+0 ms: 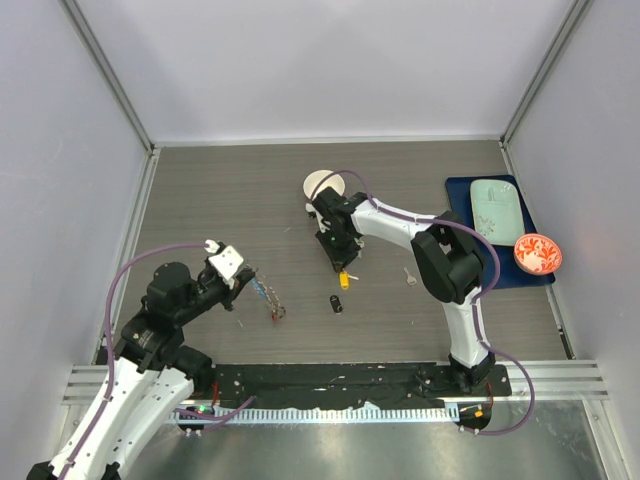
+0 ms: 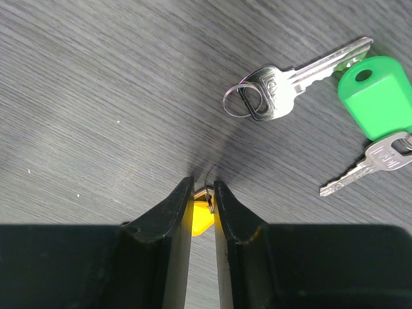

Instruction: Put the keys on the keyring

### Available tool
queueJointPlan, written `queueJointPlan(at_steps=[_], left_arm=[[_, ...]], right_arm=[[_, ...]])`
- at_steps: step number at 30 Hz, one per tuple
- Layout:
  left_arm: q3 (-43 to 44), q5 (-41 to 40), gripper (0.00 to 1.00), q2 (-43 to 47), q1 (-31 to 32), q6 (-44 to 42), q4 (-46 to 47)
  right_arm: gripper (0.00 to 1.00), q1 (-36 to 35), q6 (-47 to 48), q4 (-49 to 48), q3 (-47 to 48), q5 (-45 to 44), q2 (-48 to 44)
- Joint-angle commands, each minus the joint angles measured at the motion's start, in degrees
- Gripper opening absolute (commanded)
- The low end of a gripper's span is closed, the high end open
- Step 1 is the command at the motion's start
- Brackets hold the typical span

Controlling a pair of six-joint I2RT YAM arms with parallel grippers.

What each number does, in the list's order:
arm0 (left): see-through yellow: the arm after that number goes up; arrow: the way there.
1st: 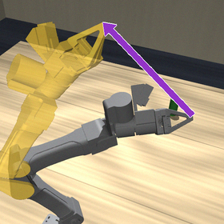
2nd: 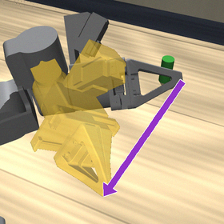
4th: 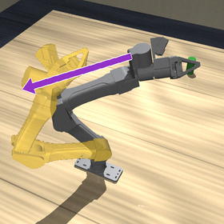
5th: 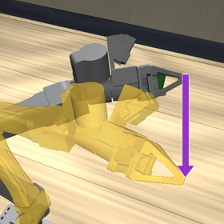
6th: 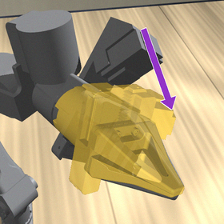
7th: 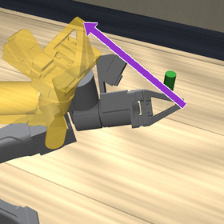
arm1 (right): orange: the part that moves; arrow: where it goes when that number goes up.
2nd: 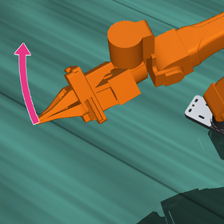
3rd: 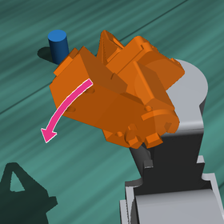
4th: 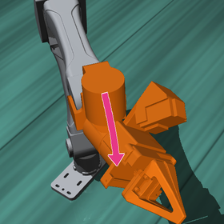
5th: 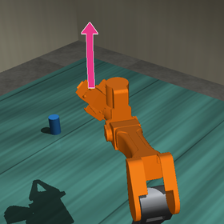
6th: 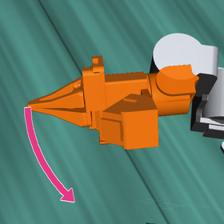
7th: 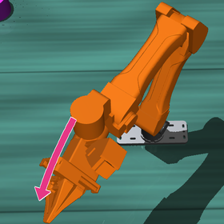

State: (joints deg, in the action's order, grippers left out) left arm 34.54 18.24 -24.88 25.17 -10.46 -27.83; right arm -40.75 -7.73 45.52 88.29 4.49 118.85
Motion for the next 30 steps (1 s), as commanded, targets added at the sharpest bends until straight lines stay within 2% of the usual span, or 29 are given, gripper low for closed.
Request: queueJointPlan(at_steps=[1,30], left_arm=[[0.35,1.01,0.0,0.36,0.06,0.53,3.58],[0.35,1.53,0.0,0.27,0.06,0.53,3.66]], right_arm=[[0.25,-0.03,-0.36,0.89,1.27,-1.24,-3.71],[0.26,0.06,0.87,2.21,1.36,-0.36,-3.71]])
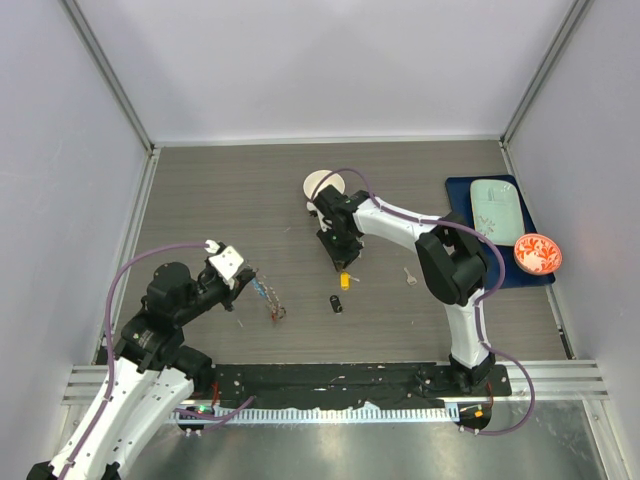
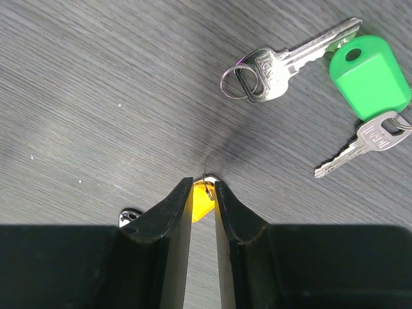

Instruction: Put the keys on the keyring

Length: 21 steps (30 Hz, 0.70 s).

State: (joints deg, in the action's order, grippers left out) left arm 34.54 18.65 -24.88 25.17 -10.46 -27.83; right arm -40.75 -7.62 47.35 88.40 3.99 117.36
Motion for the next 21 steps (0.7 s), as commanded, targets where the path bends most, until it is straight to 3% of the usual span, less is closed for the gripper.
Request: queueJointPlan(at_steps=[1,9,21], left_arm=[[0.35,1.03,0.0,0.19,0.06,0.53,3.58],[0.35,1.12,0.0,0.1,0.06,0.44,3.58],[0.35,1.12,0.0,0.19,0.06,0.53,3.49]], right_arm=[[0.26,-0.03,0.85,0.28,1.07,0.23,-2.22],[0.15,-0.03,1.2,0.37,0.9,0.23,-2.14],[0.18,-0.03,1.55,0.28,0.54,1.11,-1.52]])
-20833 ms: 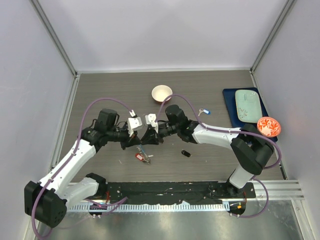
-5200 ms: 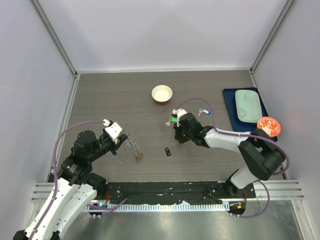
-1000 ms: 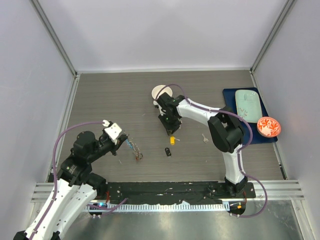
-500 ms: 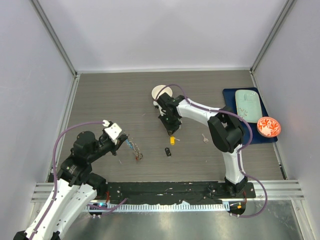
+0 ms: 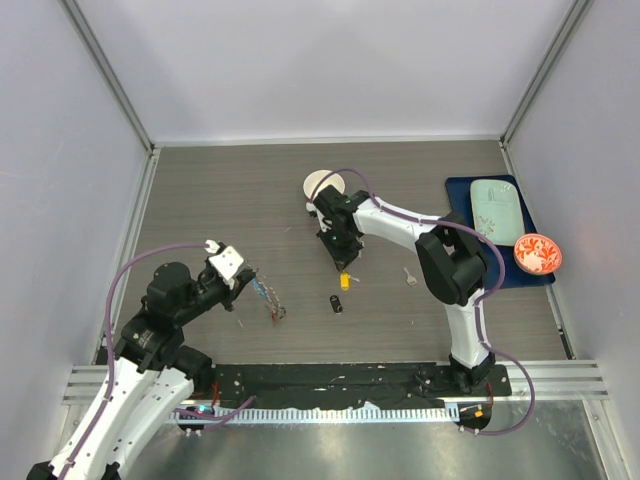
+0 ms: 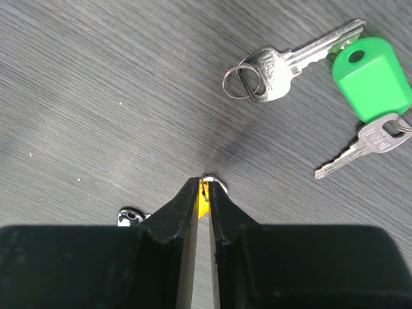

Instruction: Put the keys on the keyring

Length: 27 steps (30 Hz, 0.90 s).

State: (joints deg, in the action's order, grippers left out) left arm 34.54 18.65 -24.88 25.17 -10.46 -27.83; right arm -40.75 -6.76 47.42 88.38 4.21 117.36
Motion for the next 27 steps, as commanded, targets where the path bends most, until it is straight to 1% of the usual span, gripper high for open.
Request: queueJointPlan(at_steps=[1,16,18,22,27], left_arm=[[0.35,1.12,0.0,0.19,0.06,0.53,3.58],[0.35,1.03,0.0,0.27,0.06,0.53,3.49],[0.35,1.03,0.0,0.19,0.06,0.53,3.49],[0.35,1.03,0.0,0.27,0.06,0.44,3.58],[0.35,1.21,0.0,0.36,0.06,0.26,3.49]], right_arm=[[0.18,0.06,0.79,0.31,0.57,0.89,-1.43],[0.18,-0.03,1.14,0.31,0.3,1.24,-0.82],[0.16,-0.03,1.23,0.39,0.3,1.42,-0.73],[0.01,-0.03,1.49,0.31,0.21,0.98,-1.43],[0.01,-0.03,2.28,-2.15,-1.45,0.36,-4.68]])
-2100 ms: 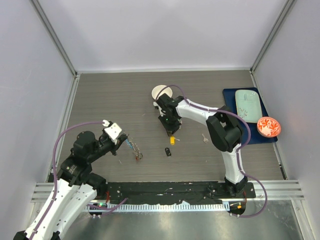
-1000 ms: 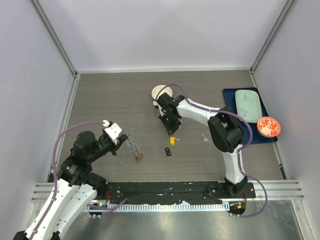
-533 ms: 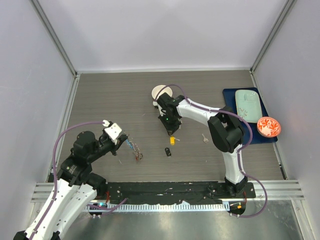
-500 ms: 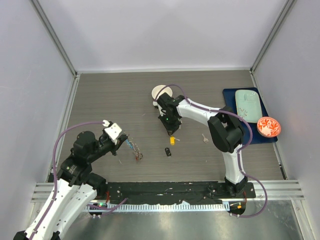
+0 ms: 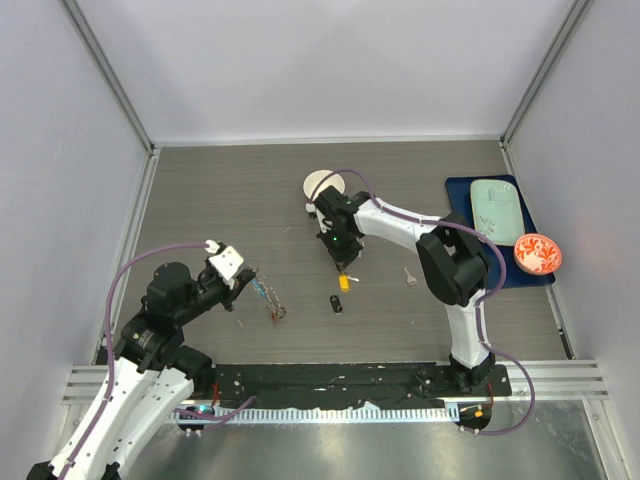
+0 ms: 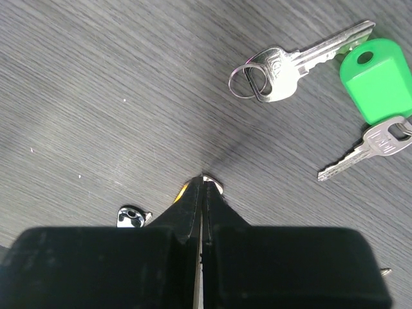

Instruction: Put the keys on the keyring

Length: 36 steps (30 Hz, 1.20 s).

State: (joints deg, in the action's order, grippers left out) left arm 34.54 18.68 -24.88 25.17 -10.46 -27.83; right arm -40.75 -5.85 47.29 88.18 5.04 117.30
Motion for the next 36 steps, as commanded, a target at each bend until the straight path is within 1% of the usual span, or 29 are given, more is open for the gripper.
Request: queueJointPlan(at_steps=[1,3,4,6,7,9,10,11,12,13,15,16,17,18,19,20,22,26,27,30,31,34,36], left_arm=[[0.35,1.27,0.0,0.45,0.06,0.35,3.58],[0.26,1.19,0.0,0.71,0.06,0.18,3.58],[0.26,1.27,0.0,0.89,0.06,0.0,3.66],[0.26,1.45,0.0,0.98,0.06,-0.18,3.66],[0.26,1.8,0.0,1.06,0.06,-0.35,3.84],[0.17,1.98,0.0,1.07,0.06,-0.7,4.19],[0.35,2.24,0.0,1.07,0.06,-0.79,4.19],[0.43,2.68,0.0,0.98,0.06,-1.23,4.37],[0.52,3.2,0.0,0.63,0.06,-1.49,4.46],[0.96,3.73,0.0,0.45,0.06,-1.84,4.54],[1.66,4.44,0.0,-0.25,0.06,-2.72,5.16],[2.71,4.53,0.0,-1.3,0.06,-3.16,5.25],[3.42,5.22,0.0,-2.0,0.06,-3.43,5.33],[4.12,5.66,0.0,-2.62,0.06,-4.12,5.51],[5.0,6.36,0.0,-4.28,0.06,-4.57,5.51],[6.31,7.16,0.0,-5.17,0.06,-5.09,5.86],[7.81,10.23,0.0,-7.01,0.06,-6.41,6.56],[12.55,16.56,0.0,-13.94,0.06,-9.92,7.27],[14.65,19.79,0.0,-15.27,0.06,-10.8,7.27],[19.05,25.51,0.0,-21.15,0.06,-15.02,6.22],[19.94,29.01,0.0,-22.48,0.06,-15.9,5.34],[23.63,33.51,0.0,-27.75,0.06,-19.77,1.57],[24.78,34.84,0.0,-30.56,0.06,-21.53,-0.02]], right_arm=[[0.01,-0.12,1.8,-3.76,-1.87,-0.38,-6.36],[0.01,-0.12,2.42,-6.14,-4.32,-0.03,-8.39],[0.01,-0.2,3.12,-9.03,-5.38,0.15,-9.62],[0.01,-0.29,3.82,-12.73,-9.24,0.67,-13.83],[0.01,-0.29,4.35,-16.49,-10.74,1.98,-15.24],[0.01,-0.38,5.58,-20.29,-15.04,3.22,-19.9],[0.01,-0.38,5.67,-24.39,-16.62,4.79,-21.48],[0.01,-0.38,7.32,-26.61,-19.95,5.41,-24.97],[0.01,-0.38,7.78,-29.07,-21.72,5.94,-26.58],[0.01,-0.38,8.39,-33.71,-23.3,7.34,-28.51],[0.01,-0.38,9.1,-38.47,-27.79,8.66,-33.33],[0.01,-0.38,9.27,-43.37,-29.11,9.72,-34.75],[0.01,-0.38,9.36,-46.2,-32.08,11.9,-36.16],[0.01,-0.47,8.84,-49.89,-33.76,12.53,-39.22],[0.01,-0.38,8.92,-57.15,-35.6,13.5,-40.55],[0.01,-0.38,9.97,-60.96,-39.28,16.12,-42.13],[0.01,-0.38,10.42,-70.09,-42.38,16.5,-45.21],[0.01,-0.38,12.26,-74.52,-44.32,17.72,-47.86],[0.01,-0.29,12.52,-75.66,-44.76,18.77,-48.56],[0.01,-0.21,12.96,-80.5,-47.22,20.27,-51.72],[0.01,-0.29,12.97,-80.42,-47.83,20.8,-52.51],[0.01,-0.29,13.32,-77.79,-49.41,22.55,-56.99],[0.01,-0.29,12.79,-77.52,-50.91,23.61,-60.77]])
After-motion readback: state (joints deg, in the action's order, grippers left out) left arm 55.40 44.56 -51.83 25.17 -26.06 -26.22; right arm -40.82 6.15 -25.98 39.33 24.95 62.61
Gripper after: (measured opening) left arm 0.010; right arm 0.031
